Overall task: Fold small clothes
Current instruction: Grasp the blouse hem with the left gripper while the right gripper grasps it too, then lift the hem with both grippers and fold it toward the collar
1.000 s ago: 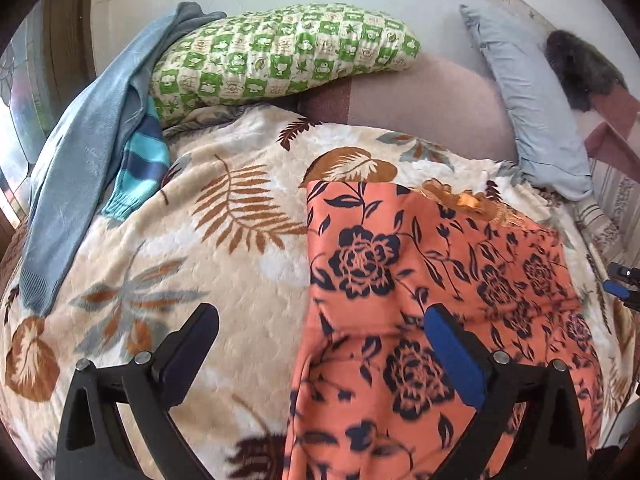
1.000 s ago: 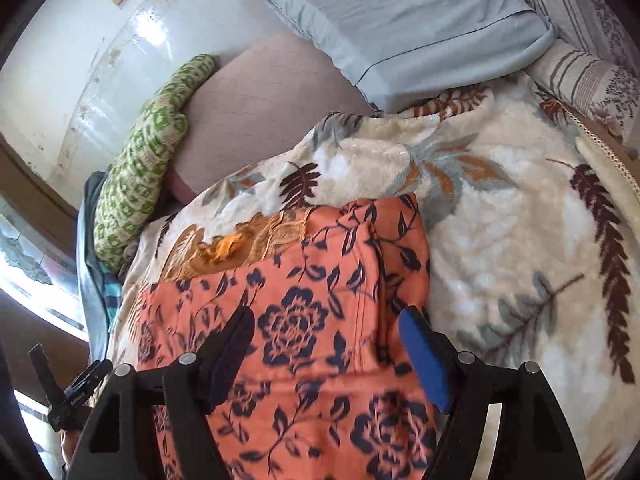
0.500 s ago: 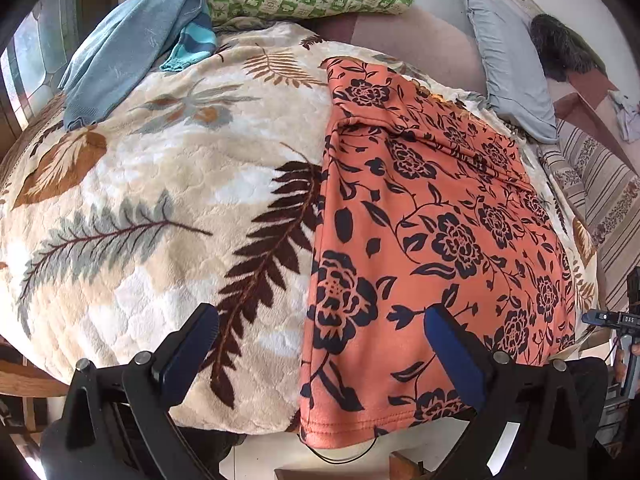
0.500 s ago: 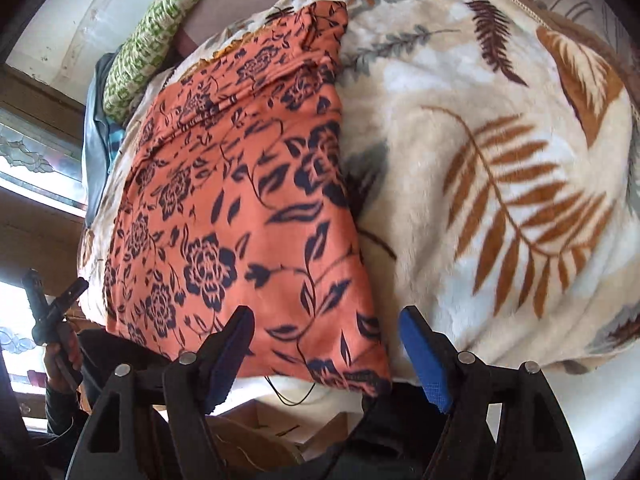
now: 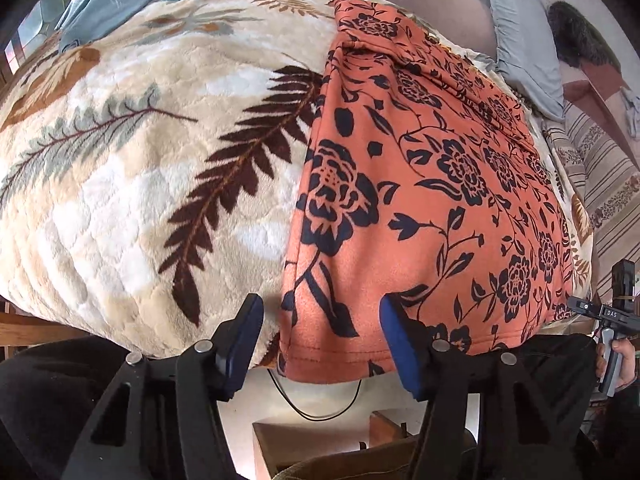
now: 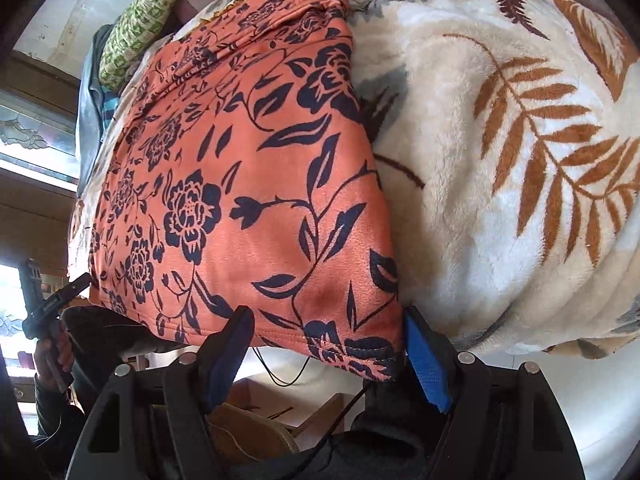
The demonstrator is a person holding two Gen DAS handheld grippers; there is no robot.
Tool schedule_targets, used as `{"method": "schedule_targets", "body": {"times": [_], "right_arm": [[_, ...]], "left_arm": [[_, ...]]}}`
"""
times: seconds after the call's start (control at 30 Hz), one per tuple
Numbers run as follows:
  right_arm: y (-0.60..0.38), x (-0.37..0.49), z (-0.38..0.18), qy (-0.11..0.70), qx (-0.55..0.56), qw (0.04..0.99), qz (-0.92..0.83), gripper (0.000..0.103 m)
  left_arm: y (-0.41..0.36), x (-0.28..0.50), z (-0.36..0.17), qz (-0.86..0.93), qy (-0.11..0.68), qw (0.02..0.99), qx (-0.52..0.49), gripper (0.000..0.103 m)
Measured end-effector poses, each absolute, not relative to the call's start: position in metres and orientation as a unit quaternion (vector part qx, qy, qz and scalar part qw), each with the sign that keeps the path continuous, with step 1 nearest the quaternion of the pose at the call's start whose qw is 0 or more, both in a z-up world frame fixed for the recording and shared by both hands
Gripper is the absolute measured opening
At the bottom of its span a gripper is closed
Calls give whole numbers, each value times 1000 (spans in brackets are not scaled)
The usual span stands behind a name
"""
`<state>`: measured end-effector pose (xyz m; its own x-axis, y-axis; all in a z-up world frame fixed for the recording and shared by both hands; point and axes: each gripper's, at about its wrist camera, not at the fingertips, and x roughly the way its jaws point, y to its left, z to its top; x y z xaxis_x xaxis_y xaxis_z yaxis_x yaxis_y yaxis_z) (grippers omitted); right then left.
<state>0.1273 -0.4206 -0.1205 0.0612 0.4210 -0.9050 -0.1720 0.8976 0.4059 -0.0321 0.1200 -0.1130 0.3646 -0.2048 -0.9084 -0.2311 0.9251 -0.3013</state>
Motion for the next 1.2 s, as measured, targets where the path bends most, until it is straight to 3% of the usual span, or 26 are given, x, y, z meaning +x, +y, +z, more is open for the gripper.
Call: {"method": "schedule_targets", "body": {"times": [0.13, 0.2, 0.23, 0.3, 0.33, 0.37, 0.47, 0.57, 0.63, 0.7, 0.8, 0.93, 1.07, 1.13, 1.2], "right_arm": [[-415, 132, -124, 662, 95, 716, 202, 77], [-411, 131, -124, 663, 87, 715, 204, 70], [-411, 130, -124, 664, 90, 713, 205, 65], [-413, 129, -125, 667, 100, 710, 202, 48], [-414, 128, -127, 669, 104, 708, 202, 45], [-415, 129, -128, 670, 109, 707, 198, 44], [-419, 134, -132, 677, 124, 699, 193, 46], [-416, 134, -131, 678, 115, 699, 193, 47], [-416, 134, -131, 678, 118, 700, 194, 48], [-416, 133, -131, 676, 118, 702, 192, 34], [-419, 131, -127, 671, 129, 706, 189, 19], [-423, 126, -124, 665, 145, 705, 198, 18], [-429, 132, -128, 670, 167, 696, 197, 21], [-424, 133, -126, 669, 165, 693, 213, 21], [-422, 133, -122, 662, 177, 692, 228, 18]], "left_arm": [[121, -35, -121, 15, 566, 797, -210, 56], [115, -35, -119, -6, 570, 794, -212, 19], [114, -36, -119, -4, 572, 792, -215, 18], [116, -35, -123, -2, 574, 788, -221, 18], [118, -34, -127, -1, 578, 784, -228, 18], [120, -34, -128, -2, 577, 782, -235, 20], [121, -35, -126, -16, 573, 781, -248, 41], [109, -34, -124, -12, 578, 790, -204, 40], [105, -33, -123, 2, 581, 793, -185, 24], [109, -33, -123, 5, 580, 792, -190, 10], [111, -35, -121, 4, 576, 793, -198, 9], [106, -34, -123, 1, 578, 796, -180, 10], [104, -29, -123, -6, 578, 795, -183, 19], [104, -30, -119, -11, 571, 801, -180, 8], [110, -30, -113, -16, 560, 803, -205, 7]]}}
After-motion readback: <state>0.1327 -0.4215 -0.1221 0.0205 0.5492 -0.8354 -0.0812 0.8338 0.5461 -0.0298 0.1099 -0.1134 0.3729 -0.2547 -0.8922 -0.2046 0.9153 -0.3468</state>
